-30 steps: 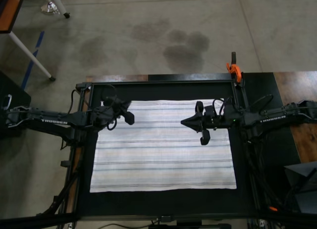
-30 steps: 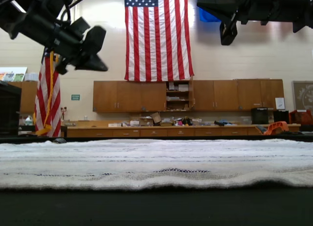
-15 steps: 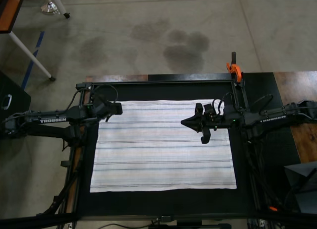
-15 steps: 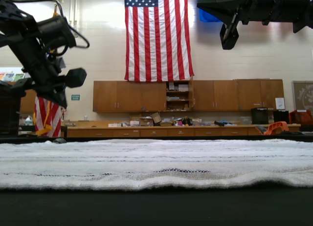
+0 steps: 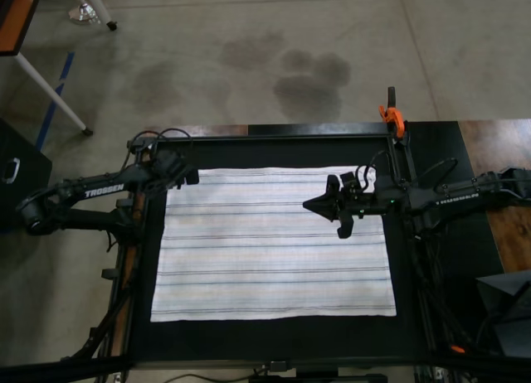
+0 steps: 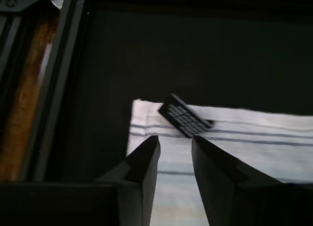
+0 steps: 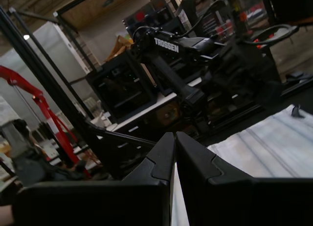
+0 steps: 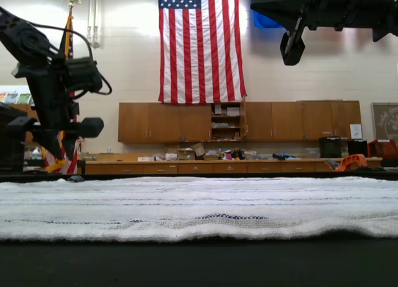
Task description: Fold the towel
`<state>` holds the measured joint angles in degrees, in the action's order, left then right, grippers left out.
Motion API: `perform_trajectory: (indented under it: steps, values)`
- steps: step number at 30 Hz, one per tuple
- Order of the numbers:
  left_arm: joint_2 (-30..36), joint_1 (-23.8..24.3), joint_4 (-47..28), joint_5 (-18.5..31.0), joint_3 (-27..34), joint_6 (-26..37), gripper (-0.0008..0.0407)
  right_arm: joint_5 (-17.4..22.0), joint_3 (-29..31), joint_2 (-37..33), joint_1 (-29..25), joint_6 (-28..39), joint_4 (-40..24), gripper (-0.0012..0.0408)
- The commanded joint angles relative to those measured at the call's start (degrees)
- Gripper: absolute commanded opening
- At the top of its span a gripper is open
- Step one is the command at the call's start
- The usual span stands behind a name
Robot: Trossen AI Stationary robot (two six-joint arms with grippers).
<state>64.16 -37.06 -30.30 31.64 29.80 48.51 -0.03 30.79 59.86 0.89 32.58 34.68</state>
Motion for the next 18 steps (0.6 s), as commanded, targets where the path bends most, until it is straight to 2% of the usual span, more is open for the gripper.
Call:
perform_trajectory:
  steps: [1,4,9,18]
  values:
    - [2.38,-0.92,2.08,-0.35,0.02,-3.34,0.0096,0.02,0.00,0.02,0.59,0.20,0.02,0.0001]
    - [5.42,-2.45,4.20,-1.88,0.02,-3.37,0.0096,0.02,0.00,0.02,0.94,0.22,0.07,0.0001]
    - [9.20,-5.11,3.65,-1.90,0.02,-2.64,0.0096,0.02,0.00,0.02,0.94,0.83,0.04,0.0001]
    - [12.35,-8.37,3.32,-2.36,0.02,-3.37,0.0096,0.04,0.00,0.02,0.94,0.79,0.00,0.0001]
